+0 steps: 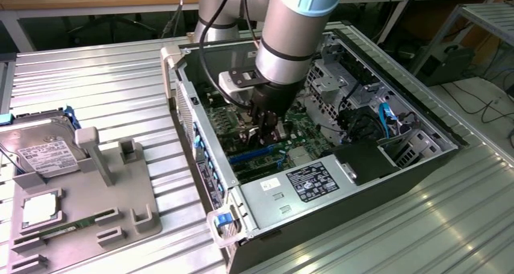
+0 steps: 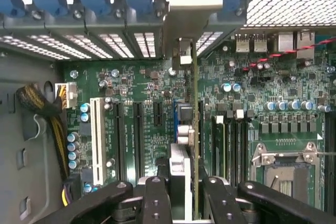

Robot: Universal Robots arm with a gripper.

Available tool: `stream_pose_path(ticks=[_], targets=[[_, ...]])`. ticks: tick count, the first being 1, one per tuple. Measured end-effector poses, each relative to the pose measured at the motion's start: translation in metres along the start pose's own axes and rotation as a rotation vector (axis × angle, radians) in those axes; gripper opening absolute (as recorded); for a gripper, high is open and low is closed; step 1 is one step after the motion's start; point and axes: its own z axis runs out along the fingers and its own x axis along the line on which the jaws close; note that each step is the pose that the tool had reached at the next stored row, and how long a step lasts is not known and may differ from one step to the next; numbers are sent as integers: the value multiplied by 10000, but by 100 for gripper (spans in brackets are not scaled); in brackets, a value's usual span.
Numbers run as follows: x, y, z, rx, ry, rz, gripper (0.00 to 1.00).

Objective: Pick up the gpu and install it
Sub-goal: 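Insert the gpu into the slot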

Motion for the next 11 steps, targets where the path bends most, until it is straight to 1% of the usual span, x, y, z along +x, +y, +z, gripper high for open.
stream_pose_path(ticks=[3,4,7,11], targets=[[0,9,11,-1,1,0,29],[0,10,12,-10,2,0,29],[0,11,16,-64,1,3,29],[1,10,20,-77,1,2,29]])
